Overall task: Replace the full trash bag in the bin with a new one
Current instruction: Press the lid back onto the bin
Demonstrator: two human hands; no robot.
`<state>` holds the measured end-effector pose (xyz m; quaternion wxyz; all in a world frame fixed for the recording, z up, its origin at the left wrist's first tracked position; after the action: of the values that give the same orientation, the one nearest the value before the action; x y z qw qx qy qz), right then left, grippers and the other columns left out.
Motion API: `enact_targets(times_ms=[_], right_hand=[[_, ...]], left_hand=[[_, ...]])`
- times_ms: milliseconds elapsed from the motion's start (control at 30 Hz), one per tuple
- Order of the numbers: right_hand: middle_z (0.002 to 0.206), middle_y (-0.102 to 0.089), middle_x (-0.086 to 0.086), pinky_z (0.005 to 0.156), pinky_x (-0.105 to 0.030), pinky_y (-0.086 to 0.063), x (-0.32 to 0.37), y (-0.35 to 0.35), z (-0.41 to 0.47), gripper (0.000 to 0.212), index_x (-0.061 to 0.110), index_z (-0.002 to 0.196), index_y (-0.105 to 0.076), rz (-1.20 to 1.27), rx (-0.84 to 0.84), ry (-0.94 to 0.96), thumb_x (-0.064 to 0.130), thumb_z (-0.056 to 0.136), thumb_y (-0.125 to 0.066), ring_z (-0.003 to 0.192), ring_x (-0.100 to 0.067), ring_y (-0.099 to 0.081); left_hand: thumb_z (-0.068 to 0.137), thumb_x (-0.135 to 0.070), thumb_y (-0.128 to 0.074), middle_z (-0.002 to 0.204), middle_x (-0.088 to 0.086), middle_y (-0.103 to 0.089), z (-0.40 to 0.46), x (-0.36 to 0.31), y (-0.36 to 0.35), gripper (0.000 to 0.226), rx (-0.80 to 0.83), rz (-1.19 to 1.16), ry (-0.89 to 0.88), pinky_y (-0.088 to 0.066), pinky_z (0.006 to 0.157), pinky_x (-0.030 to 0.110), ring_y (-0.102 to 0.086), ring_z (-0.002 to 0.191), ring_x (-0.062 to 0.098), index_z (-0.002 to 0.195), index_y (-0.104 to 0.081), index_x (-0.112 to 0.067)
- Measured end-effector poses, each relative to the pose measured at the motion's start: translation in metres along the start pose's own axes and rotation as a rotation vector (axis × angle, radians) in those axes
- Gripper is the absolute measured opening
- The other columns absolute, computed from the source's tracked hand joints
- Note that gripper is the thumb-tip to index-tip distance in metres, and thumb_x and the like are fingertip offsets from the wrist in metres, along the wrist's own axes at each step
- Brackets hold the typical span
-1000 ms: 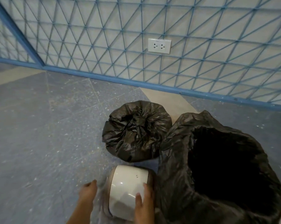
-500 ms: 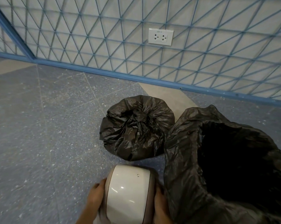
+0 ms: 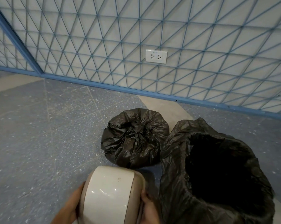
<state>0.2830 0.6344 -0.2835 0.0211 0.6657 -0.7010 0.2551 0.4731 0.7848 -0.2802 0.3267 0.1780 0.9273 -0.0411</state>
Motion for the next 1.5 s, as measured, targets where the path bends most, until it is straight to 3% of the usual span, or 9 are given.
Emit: enact_targets(times_ms=[167, 367, 600, 700, 867, 1000, 1167, 1333, 1500], right_hand=[[0.055, -0.059, -0.012, 0.057, -0.032, -0.036, 0.034, -0.028, -0.050, 0.024, 0.003, 0.067, -0.052, -0.019, 0.153, 0.063, 0.001, 0.091, -0.048, 0.064, -0.024, -0.049], [0.064, -0.064, -0.009, 0.059, -0.030, -0.047, 0.132, -0.032, -0.137, 0.015, 0.009, 0.079, -0.056, -0.014, 0.292, 0.208, 0.011, 0.092, -0.050, 0.057, -0.019, -0.059], [0.071, -0.073, -0.005, 0.051, -0.026, -0.057, 0.284, 0.019, -0.208, 0.020, 0.012, 0.098, -0.064, -0.076, 0.236, 0.401, 0.024, 0.093, -0.050, 0.060, -0.017, -0.070], [0.063, -0.072, -0.006, 0.045, -0.027, -0.055, 0.335, 0.044, -0.237, 0.018, 0.010, 0.083, -0.067, -0.091, 0.195, 0.464, 0.022, 0.080, -0.054, 0.053, -0.018, -0.069], [0.061, -0.072, -0.006, 0.048, -0.029, -0.057, 0.382, 0.082, -0.246, 0.029, 0.008, 0.082, -0.065, -0.085, 0.176, 0.513, 0.022, 0.094, -0.044, 0.053, -0.018, -0.069], [0.070, -0.073, -0.008, 0.059, -0.030, -0.056, 0.359, 0.109, -0.199, 0.027, 0.010, 0.086, -0.065, -0.150, 0.098, 0.436, 0.025, 0.094, -0.044, 0.060, -0.021, -0.069], [0.094, -0.072, -0.016, 0.079, -0.040, -0.053, 0.321, 0.134, -0.150, 0.030, 0.005, 0.099, -0.069, -0.260, -0.086, 0.381, 0.025, 0.094, -0.047, 0.086, -0.030, -0.066], [0.083, -0.069, -0.010, 0.062, -0.031, -0.049, 0.319, 0.143, -0.141, 0.019, 0.009, 0.093, -0.063, -0.350, -0.264, 0.542, 0.011, 0.094, -0.045, 0.075, -0.024, -0.063], [0.102, -0.070, -0.006, 0.088, -0.042, -0.053, 0.320, 0.148, -0.142, 0.024, 0.015, 0.110, -0.064, -0.512, -0.340, 0.645, 0.017, 0.093, -0.047, 0.094, -0.021, -0.065]], left_hand=[[0.093, -0.041, -0.049, 0.117, 0.011, -0.068, -0.059, -0.065, 0.013, 0.041, 0.044, 0.079, -0.163, -0.037, 0.107, 0.048, -0.059, 0.112, 0.024, 0.121, -0.062, -0.015], [0.099, -0.029, -0.037, 0.096, 0.013, -0.068, -0.166, -0.135, -0.069, 0.035, 0.288, 0.128, -0.239, -0.045, 0.077, 0.037, -0.059, 0.092, 0.028, 0.097, -0.065, -0.009], [0.096, -0.030, -0.043, 0.075, 0.009, -0.073, -0.246, -0.176, -0.205, 0.031, 0.489, 0.178, -0.347, -0.049, 0.069, 0.035, -0.065, 0.078, 0.026, 0.088, -0.068, -0.013], [0.095, -0.034, -0.044, 0.078, 0.006, -0.073, -0.271, -0.184, -0.260, 0.031, 0.558, 0.191, -0.380, -0.050, 0.071, 0.035, -0.064, 0.084, 0.025, 0.085, -0.070, -0.018], [0.093, -0.036, -0.047, 0.079, 0.004, -0.072, -0.284, -0.166, -0.317, 0.031, 0.647, 0.166, -0.308, -0.052, 0.075, 0.033, -0.065, 0.078, 0.020, 0.081, -0.069, -0.018], [0.091, -0.032, -0.050, 0.067, 0.003, -0.073, -0.258, -0.119, -0.319, 0.032, 0.513, 0.149, -0.259, -0.050, 0.071, 0.032, -0.064, 0.074, 0.020, 0.071, -0.069, -0.016], [0.091, -0.031, -0.051, 0.096, 0.008, -0.073, -0.222, -0.067, -0.306, 0.027, 0.360, 0.217, -0.222, -0.050, 0.076, 0.032, -0.064, 0.091, 0.023, 0.095, -0.073, -0.015], [0.096, -0.031, -0.039, 0.121, 0.008, -0.063, -0.203, -0.053, -0.301, 0.037, 0.232, 0.379, -0.315, -0.043, 0.103, 0.045, -0.056, 0.112, 0.025, 0.119, -0.064, -0.018], [0.095, -0.032, -0.036, 0.124, 0.006, -0.062, -0.195, -0.045, -0.303, 0.038, 0.211, 0.421, -0.364, -0.041, 0.105, 0.048, -0.055, 0.115, 0.026, 0.121, -0.063, -0.023]])
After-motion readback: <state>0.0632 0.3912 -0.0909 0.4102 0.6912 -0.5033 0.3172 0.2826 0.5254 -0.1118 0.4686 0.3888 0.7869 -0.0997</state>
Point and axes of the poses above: each hand's wrist, its own z-axis towards the middle knuckle, its own y-axis out of the back of the hand, x = y × z, the point moved 6 cm from there along z, towards the middle knuckle
